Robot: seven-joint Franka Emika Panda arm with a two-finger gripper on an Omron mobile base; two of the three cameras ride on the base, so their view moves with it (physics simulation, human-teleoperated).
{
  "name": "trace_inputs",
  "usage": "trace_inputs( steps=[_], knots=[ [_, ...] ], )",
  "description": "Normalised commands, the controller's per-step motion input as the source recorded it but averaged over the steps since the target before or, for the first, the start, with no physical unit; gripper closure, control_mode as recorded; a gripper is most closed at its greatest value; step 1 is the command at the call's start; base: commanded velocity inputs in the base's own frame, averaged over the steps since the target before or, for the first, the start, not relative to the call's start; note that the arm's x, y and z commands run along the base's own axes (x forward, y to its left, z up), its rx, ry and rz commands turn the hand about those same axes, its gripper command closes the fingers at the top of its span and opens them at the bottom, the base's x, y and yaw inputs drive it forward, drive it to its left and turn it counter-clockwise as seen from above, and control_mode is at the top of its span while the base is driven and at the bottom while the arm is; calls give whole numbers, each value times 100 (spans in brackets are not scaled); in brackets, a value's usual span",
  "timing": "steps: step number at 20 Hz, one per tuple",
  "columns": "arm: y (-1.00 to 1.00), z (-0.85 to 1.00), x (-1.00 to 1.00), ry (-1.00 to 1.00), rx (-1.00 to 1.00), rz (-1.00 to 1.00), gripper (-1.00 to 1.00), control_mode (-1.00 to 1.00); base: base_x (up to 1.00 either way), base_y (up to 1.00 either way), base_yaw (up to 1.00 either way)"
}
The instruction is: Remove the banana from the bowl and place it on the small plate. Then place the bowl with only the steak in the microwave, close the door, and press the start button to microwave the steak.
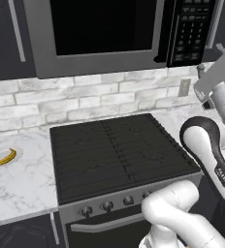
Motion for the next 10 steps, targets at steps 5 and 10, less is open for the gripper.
trace_inputs(
  steps=[5,10],
  knots=[
    [-27,-52,-8,13,3,29,-100,-100,0,0,0],
    [-12,-5,8,24,1,21,-100,-100,0,0,0]
  ],
)
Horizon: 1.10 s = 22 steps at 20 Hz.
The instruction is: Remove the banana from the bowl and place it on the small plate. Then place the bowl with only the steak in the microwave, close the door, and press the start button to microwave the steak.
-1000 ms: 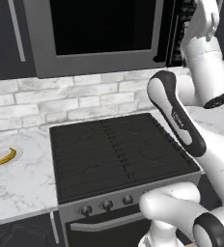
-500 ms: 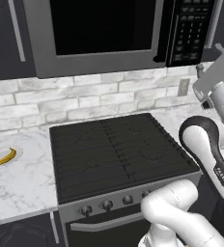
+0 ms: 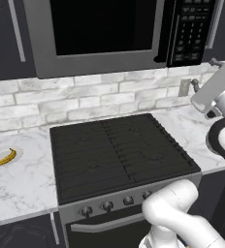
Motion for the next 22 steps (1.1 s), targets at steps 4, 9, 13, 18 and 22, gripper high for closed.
trace_inputs(
  steps=[4,9,13,18,22],
  knots=[
    [0,-9,12,34,0,5,-100,-100,0,0,0],
    [-47,-2,-2,23,6,-1,-100,-100,0,0,0],
    [-57,-1,0,23,10,-4,-100,-100,0,0,0],
    [-5,-11,52,33,2,1,-100,-100,0,0,0],
    [0,-29,62,32,0,9,-100,-100,0,0,0]
  ],
)
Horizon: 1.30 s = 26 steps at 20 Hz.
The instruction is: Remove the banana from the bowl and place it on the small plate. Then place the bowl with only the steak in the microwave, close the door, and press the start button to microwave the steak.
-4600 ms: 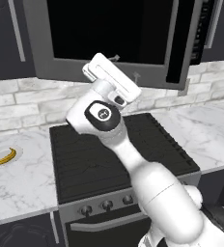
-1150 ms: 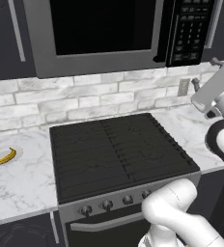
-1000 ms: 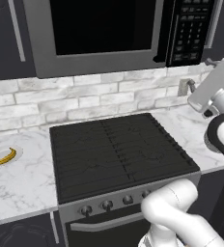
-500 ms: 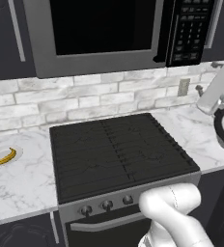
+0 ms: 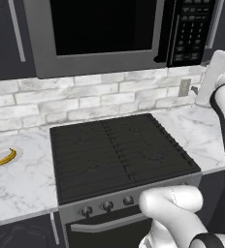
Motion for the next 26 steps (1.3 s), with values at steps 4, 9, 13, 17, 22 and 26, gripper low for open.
trace_inputs(
  steps=[4,9,13,17,22,26],
  knots=[
    [-11,-27,47,20,3,9,-100,-100,0,0,0],
    [-6,-9,53,11,5,8,-100,-100,0,0,0],
    [7,-14,49,3,0,5,-100,-100,0,0,0],
    [0,-11,53,4,0,2,-100,-100,0,0,0],
    [0,-5,58,4,0,1,-100,-100,0,0,0],
    [0,-1,53,5,0,0,-100,-100,0,0,0]
  ],
)
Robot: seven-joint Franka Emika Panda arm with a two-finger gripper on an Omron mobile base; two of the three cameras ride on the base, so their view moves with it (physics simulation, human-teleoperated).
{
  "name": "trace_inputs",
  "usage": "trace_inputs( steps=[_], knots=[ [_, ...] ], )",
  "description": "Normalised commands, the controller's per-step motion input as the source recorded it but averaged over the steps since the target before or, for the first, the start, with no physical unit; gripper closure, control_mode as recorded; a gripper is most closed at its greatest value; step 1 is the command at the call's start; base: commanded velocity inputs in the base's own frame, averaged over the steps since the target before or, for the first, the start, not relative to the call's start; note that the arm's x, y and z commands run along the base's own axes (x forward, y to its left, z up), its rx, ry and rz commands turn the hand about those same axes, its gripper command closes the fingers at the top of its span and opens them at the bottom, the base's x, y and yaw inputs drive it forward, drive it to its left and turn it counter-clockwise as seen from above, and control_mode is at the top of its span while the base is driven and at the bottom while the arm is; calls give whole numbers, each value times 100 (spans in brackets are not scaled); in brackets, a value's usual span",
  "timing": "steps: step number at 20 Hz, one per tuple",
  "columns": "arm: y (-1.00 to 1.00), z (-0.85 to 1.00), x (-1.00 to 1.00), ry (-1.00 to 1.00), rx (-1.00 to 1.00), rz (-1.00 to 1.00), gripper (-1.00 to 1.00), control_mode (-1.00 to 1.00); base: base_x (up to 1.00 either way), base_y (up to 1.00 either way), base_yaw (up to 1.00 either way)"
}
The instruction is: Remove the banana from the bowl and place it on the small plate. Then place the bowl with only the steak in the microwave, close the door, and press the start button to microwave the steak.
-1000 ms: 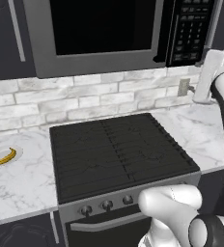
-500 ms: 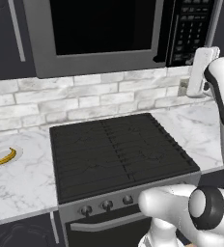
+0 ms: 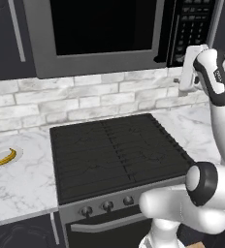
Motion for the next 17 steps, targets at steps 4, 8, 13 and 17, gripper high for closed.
trace_inputs(
  steps=[4,8,13,17],
  knots=[
    [-1,-6,50,3,0,0,-100,-100,0,0,0],
    [-2,-15,55,2,0,0,-100,-100,0,0,0],
    [0,-32,45,0,0,0,-100,-100,0,0,0],
    [0,-34,25,0,0,1,-100,-100,0,0,0]
  ],
)
